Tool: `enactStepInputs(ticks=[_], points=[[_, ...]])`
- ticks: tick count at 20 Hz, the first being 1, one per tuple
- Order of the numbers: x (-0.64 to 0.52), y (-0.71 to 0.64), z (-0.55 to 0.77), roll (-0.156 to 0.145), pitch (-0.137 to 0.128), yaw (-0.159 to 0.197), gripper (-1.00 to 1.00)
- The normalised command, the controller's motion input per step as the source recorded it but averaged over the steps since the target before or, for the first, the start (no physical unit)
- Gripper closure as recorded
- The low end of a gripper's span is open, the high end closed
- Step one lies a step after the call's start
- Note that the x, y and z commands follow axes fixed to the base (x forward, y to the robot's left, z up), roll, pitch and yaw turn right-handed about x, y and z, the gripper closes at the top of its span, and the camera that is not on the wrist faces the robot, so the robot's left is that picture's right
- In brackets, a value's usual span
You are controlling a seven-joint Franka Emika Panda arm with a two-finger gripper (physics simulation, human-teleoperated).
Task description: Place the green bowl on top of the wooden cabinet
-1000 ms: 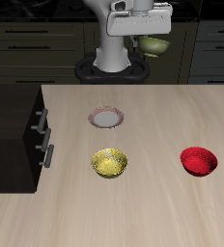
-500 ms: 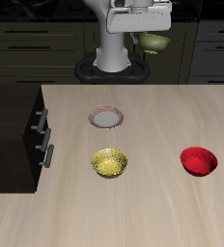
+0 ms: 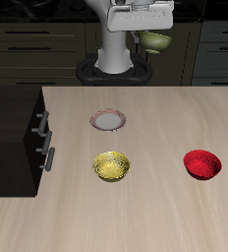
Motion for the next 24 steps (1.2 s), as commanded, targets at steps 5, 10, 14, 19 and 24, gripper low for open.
enactStepInputs(ticks=[5, 10, 14, 19, 24], points=[[0.14, 0.01, 0.05, -0.002, -0.013, 0.022, 1.0], [0.26, 0.06, 0.02, 0.002, 0.029, 0.0, 1.0], [0.14, 0.14, 0.05, 0.007, 0.009, 0.01, 1.0], [0.14, 0.12, 0.22, -0.013, -0.021, 0.019, 1.0], [0.14, 0.07, 0.05, 0.011, 0.018, -0.015, 1.0]])
